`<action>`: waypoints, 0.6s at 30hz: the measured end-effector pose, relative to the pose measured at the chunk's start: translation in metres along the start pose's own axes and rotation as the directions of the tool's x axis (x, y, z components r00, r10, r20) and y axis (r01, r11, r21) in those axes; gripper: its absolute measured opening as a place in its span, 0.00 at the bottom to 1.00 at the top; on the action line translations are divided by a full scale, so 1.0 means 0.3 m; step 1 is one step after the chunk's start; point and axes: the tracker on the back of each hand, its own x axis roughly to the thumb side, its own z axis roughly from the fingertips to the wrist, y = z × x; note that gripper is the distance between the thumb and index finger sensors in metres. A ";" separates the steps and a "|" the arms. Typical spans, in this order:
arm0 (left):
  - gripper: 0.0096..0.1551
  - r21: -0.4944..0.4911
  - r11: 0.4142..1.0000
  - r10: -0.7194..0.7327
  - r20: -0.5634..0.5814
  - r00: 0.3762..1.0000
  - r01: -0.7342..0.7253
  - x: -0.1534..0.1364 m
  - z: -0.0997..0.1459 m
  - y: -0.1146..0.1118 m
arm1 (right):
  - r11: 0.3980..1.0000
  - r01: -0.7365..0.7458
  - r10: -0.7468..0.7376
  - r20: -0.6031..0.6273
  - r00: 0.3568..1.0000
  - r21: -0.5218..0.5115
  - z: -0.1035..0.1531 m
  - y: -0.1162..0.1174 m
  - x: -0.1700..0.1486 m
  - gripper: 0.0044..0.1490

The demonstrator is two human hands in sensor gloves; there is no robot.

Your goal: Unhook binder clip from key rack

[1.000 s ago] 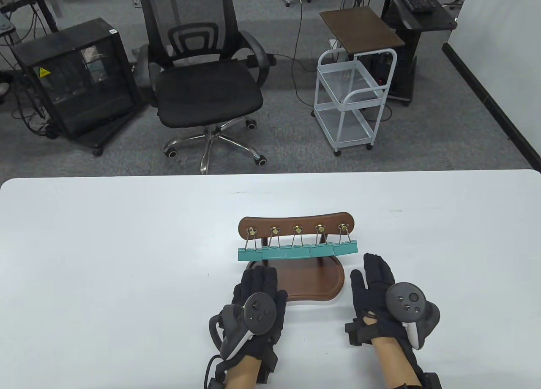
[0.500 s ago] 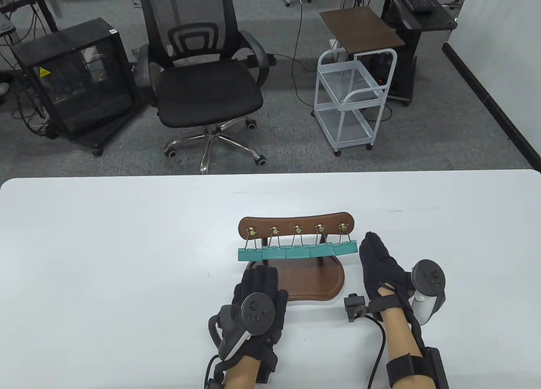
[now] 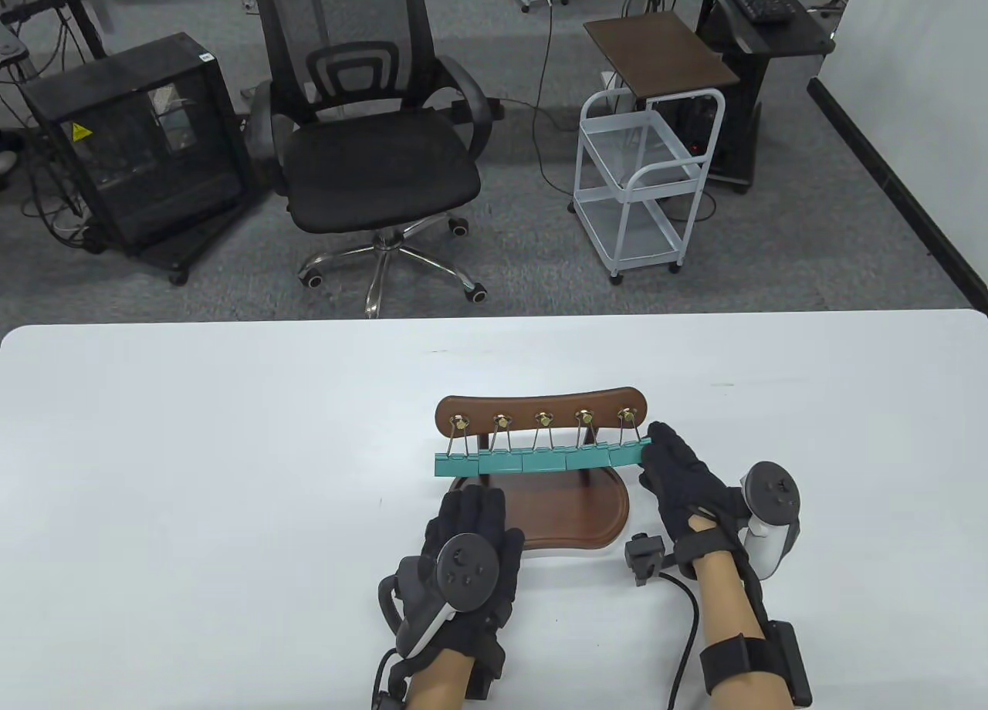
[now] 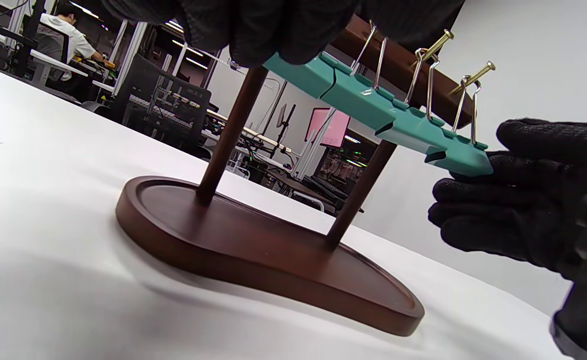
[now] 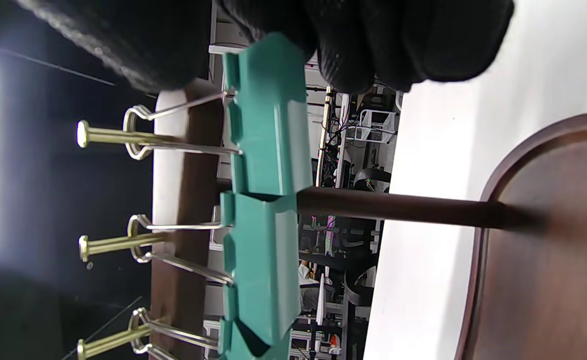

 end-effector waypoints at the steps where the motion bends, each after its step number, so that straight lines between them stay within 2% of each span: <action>1: 0.36 0.000 1.000 -0.002 -0.001 1.000 0.002 -0.001 0.000 0.000 | 1.000 0.004 -0.004 -0.001 1.000 0.000 0.000 0.001 0.000 0.41; 6: 0.36 -0.008 1.000 -0.011 -0.007 1.000 0.011 -0.002 0.000 -0.002 | 0.998 -0.063 0.063 0.002 0.998 0.013 0.001 0.000 0.001 0.39; 18: 0.36 -0.005 1.000 -0.010 -0.008 1.000 0.010 -0.002 0.001 0.001 | 1.000 -0.024 0.024 -0.002 1.000 -0.007 0.005 -0.022 -0.003 0.32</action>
